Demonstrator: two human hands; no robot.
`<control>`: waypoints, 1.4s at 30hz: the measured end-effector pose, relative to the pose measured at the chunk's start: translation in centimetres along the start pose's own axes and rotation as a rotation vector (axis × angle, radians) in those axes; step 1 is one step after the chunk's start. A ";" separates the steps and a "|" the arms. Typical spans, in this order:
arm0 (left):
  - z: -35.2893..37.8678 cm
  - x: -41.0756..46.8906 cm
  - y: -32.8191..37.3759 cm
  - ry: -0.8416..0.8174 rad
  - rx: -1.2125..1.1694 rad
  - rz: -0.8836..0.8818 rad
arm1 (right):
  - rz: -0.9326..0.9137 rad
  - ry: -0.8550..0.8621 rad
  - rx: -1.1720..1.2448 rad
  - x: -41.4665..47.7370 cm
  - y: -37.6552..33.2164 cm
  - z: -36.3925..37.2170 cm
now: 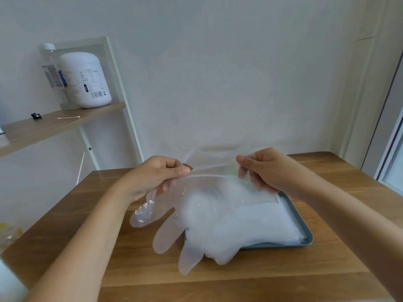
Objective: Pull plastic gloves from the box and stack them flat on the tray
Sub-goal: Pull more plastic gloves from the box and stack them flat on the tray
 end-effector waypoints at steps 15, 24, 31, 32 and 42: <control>6.9 7.5 -7.8 -0.170 0.507 -0.152 | 0.211 0.153 -0.222 3.4 13.4 -0.3; 11.5 5.2 -0.5 0.199 0.678 0.260 | 0.225 0.194 -0.203 4.0 15.4 0.2; 17.3 4.4 -5.5 -0.130 0.705 0.182 | 0.238 0.224 -0.261 4.3 15.9 0.0; 17.6 4.3 -6.5 -0.186 0.712 0.150 | 0.241 0.222 -0.279 4.4 15.9 0.0; 18.4 4.0 -10.3 -0.352 0.878 0.083 | -0.262 0.349 -0.437 1.7 9.0 2.4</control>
Point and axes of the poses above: each hand's wrist, its own x-axis towards the middle knuckle, its own z-axis out of the palm, y = z × x, the point moved 9 cm from there along x, towards the middle knuckle, and after that the axes turned 10 degrees about z, right-handed, at the moved point
